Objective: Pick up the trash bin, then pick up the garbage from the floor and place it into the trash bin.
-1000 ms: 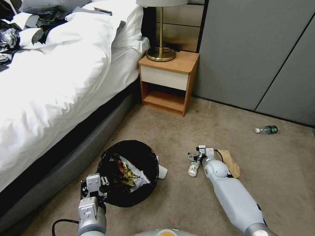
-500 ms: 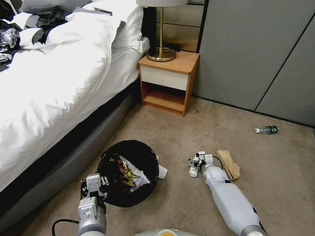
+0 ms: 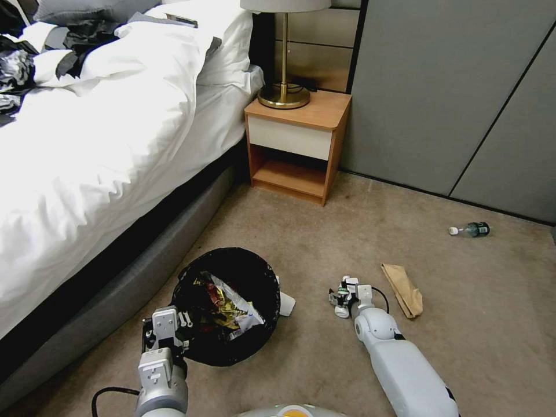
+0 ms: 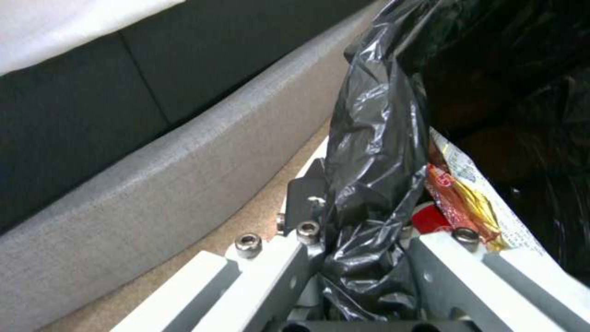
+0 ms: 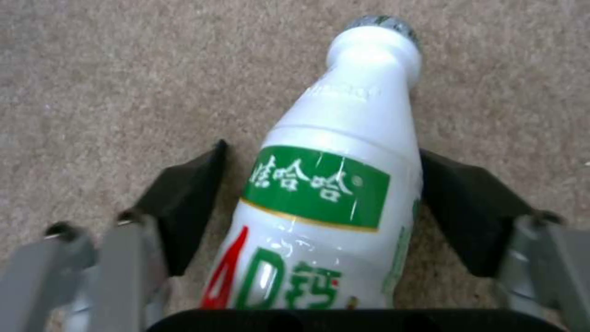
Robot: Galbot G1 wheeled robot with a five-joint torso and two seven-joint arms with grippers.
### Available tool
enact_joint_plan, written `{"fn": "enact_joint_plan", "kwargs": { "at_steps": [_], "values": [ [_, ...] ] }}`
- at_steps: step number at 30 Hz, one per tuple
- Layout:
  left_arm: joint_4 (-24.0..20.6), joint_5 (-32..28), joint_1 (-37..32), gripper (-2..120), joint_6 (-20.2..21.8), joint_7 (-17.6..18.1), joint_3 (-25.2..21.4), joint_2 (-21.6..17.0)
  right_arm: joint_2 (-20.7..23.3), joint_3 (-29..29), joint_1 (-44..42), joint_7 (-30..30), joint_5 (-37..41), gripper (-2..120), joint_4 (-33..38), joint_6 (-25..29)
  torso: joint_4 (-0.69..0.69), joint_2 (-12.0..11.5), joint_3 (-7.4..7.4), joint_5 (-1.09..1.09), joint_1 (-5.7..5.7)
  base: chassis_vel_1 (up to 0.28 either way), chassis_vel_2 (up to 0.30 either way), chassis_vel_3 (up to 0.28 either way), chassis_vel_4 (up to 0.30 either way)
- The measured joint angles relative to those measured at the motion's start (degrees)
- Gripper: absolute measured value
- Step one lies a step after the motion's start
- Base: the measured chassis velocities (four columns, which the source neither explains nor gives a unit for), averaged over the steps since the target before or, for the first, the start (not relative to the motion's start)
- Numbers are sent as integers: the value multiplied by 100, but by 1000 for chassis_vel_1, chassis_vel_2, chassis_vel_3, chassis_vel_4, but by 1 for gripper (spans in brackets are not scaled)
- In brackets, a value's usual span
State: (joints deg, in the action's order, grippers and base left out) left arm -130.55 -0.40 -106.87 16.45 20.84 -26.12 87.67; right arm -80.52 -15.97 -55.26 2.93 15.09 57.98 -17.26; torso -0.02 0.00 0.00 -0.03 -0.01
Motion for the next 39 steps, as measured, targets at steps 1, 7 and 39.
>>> {"fn": "enact_joint_plan", "kwargs": {
  "at_steps": [1,7,39],
  "values": [
    [0,0,0,1,0,0,0,0,5,0,-6,6,0,64,17,9,1,0,0,2,0,0,0,0,0],
    [0,0,0,1,0,0,0,0,47,0,-35,10,1,43,86,59,4,0,0,5,0,0,0,0,0],
    [0,0,0,1,0,0,0,0,635,472,-549,-1247,399,37,4496,2355,3,0,0,1,0,0,0,0,0]
  ]
}}
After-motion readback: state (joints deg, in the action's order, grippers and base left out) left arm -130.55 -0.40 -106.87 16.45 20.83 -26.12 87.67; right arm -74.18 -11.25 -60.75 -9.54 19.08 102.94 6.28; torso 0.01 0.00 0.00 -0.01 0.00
